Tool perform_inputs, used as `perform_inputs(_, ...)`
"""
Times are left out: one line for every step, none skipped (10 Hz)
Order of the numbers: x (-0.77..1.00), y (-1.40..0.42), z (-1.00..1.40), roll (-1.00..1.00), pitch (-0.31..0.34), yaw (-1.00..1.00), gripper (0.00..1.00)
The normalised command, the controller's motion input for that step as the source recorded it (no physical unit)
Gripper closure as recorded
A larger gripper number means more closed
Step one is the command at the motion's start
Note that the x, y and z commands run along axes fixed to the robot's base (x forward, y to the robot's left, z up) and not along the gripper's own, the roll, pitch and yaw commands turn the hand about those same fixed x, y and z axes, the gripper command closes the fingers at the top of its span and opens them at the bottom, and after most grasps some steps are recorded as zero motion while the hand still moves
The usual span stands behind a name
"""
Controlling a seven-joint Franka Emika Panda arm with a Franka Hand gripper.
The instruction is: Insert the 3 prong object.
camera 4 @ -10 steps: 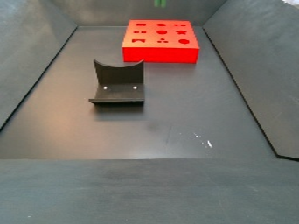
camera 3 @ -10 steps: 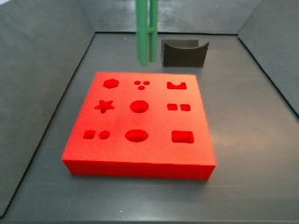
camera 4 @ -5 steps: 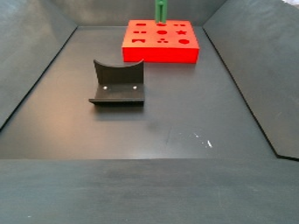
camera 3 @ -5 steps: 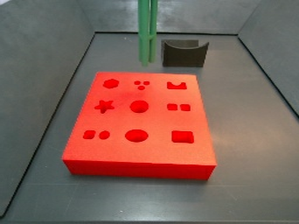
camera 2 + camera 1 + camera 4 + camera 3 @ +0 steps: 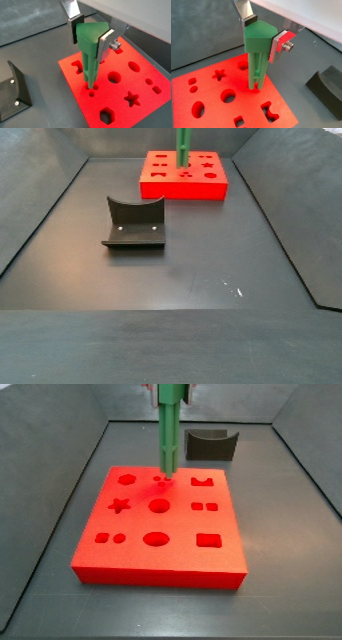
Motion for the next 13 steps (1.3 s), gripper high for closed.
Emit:
perform_inputs(-0.06,0.0,-0.22,0.09,-0.009,-0.07,1.0)
perform_inputs(-0.09,0.0,-0.2,0.14,0.0,-0.13,1.0)
perform_inputs(-0.18,0.01,-0.18,0.11,0.0,-0.17,1.0)
perform_inputs(-0.07,0.0,-0.16,0.04,-0.009,-0.11,1.0)
perform_inputs(0.0,0.0,-0.16,0.0,-0.034,-0.08,1.0)
perform_inputs(0.01,0.0,-0.18,0.0,-0.059,-0.06,1.0)
perform_inputs(0.07,0.0,-0.16,0.0,-0.053,-0.06,1.0)
perform_inputs(0.08,0.0,-0.16,0.0,-0.044,-0.06,1.0)
perform_inputs(0.0,0.0,-0.14,0.0,-0.033,-0.04,1.0)
perform_inputs(0.0,0.0,-0.17,0.0,-0.026,-0.01,1.0)
perform_inputs(0.14,0.0,-0.13,0.0,0.0,-0.03,1.0)
perform_inputs(0.2,0.0,-0.11,0.0,0.0,-0.03,1.0)
perform_inputs(0.15,0.0,-0.11,0.0,0.0,-0.04,1.0)
